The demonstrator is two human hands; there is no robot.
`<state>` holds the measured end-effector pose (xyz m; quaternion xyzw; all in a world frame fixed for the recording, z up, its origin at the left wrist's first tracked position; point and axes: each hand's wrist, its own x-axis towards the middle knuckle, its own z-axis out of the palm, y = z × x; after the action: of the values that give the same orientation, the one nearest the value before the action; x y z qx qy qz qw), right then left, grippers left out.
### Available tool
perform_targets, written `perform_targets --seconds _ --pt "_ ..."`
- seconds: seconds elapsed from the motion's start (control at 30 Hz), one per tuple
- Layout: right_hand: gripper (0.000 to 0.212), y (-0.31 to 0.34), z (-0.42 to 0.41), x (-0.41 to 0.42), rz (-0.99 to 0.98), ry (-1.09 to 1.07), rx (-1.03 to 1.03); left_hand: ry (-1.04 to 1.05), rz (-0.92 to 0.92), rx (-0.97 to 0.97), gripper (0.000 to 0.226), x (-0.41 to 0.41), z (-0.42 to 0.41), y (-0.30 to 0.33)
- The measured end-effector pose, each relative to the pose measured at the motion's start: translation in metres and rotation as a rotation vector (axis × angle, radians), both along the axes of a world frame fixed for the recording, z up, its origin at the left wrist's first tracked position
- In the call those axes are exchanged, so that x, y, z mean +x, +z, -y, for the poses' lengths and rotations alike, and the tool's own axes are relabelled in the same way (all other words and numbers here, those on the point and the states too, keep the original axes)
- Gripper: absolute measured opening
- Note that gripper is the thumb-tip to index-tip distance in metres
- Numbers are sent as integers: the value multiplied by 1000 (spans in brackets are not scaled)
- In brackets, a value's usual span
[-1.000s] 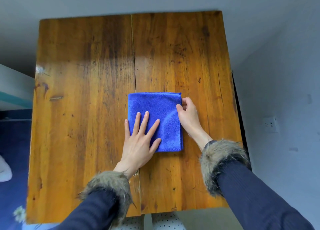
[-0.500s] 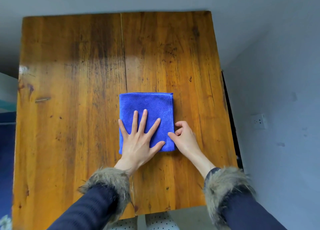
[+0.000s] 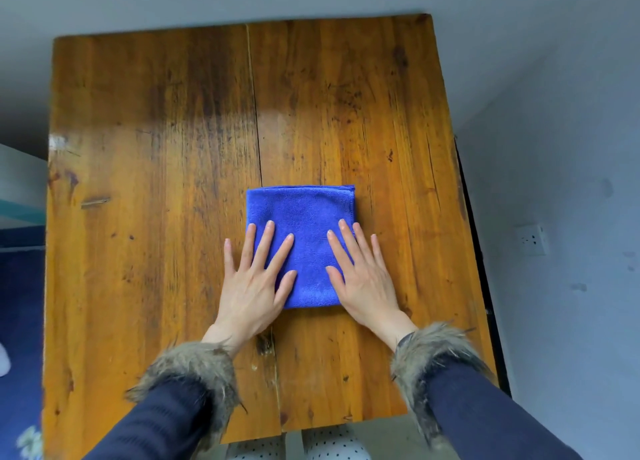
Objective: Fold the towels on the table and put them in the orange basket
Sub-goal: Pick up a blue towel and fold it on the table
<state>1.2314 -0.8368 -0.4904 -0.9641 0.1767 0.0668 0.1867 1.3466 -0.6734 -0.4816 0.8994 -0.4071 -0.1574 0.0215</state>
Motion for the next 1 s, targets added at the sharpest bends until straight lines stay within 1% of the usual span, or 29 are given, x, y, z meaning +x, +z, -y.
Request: perform_targets --seconds 0.07,0.13,0.2,0.23,0.3,0.33,0.37,0.4,0.43,0.47,0.53,0.6,0.77,0.87,0.93,1.0 --pt "55 0 0 1 -37 9 -2 5 -27 6 60 1 2 1" --pt "56 0 1 1 -56 12 2 30 -92 -62 57 2 3 4" --pt "56 4 3 1 -15 -22 61 93 -186 -247 52 4 1 9" --pt "55 7 3 1 33 -73 112 147 -207 -355 49 6 -1 13" --pt "48 17 4 4 173 -288 228 327 -205 -500 40 10 -4 20" --pt "42 21 7 8 226 -443 305 447 -222 -532 33 13 -5 22" --pt "37 24 10 12 236 -595 393 571 -263 -545 27 18 -6 23" --pt "34 27 15 18 186 -721 478 692 -330 -536 23 22 -5 24" --pt "34 30 20 24 92 -815 546 797 -409 -510 21 27 -5 24" --pt "36 30 24 29 -3 -871 588 869 -490 -482 21 32 -4 24" --pt "42 33 28 37 -112 -925 637 942 -639 -434 21 39 -4 22" --pt "42 33 27 41 -131 -959 674 985 -739 -396 19 41 -2 20" --pt "39 36 25 46 -171 -970 863 998 -763 -356 18 43 3 19" --pt "30 38 24 48 -185 -961 886 991 -810 -315 8 43 5 20" --pt "21 39 24 48 -174 -947 891 1008 -860 -314 10 42 3 22" --pt "20 43 23 45 -159 -920 921 1018 -880 -327 13 38 -1 25"
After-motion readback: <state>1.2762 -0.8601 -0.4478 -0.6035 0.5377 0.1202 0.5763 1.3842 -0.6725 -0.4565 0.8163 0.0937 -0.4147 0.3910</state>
